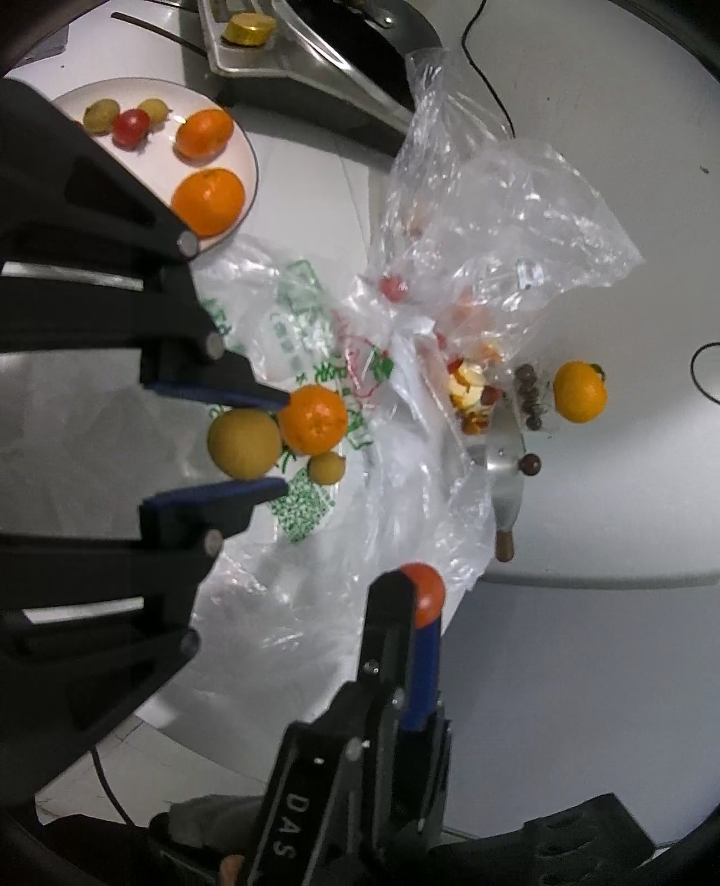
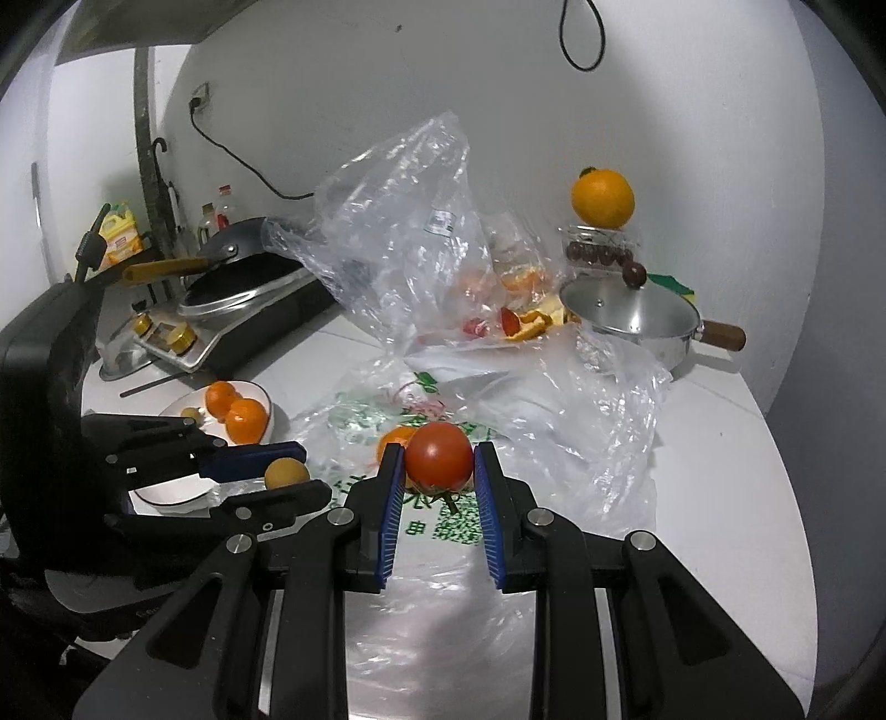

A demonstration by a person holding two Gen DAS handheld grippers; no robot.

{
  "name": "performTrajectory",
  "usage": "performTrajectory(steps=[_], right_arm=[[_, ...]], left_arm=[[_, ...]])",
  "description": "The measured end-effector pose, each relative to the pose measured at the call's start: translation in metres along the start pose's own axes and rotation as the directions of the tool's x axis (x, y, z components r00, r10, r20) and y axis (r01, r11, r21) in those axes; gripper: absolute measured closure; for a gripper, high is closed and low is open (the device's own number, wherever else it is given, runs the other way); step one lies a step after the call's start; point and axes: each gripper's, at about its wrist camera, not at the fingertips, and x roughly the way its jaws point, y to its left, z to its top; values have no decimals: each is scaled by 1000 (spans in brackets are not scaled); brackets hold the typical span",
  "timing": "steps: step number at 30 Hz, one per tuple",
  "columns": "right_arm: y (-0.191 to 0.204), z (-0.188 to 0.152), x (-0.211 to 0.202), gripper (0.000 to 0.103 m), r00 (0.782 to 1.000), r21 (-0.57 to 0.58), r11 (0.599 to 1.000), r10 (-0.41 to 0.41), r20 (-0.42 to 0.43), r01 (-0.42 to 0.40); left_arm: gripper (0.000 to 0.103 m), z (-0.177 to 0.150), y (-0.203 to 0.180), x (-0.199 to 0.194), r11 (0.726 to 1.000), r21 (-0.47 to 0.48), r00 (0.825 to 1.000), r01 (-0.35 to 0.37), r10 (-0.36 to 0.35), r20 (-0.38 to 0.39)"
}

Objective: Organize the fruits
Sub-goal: 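Lift both held fruits and carry them over the white plate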

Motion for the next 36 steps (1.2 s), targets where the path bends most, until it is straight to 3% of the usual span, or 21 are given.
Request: performTrajectory(steps=[22, 29, 36], right_arm=[[75, 9, -7, 76, 1000, -96, 995, 16, 6, -15], [101, 10, -5, 76, 1000, -131, 991, 14, -6, -15], [123, 10, 5, 76, 999, -146, 989, 34, -17, -37]], left_arm=[[78, -33, 45, -65, 998, -61, 996, -30, 35, 85], [78, -47, 60, -85, 996, -75, 988, -52, 62, 138], [78, -67, 75, -100, 988, -86, 970, -131, 146, 196]])
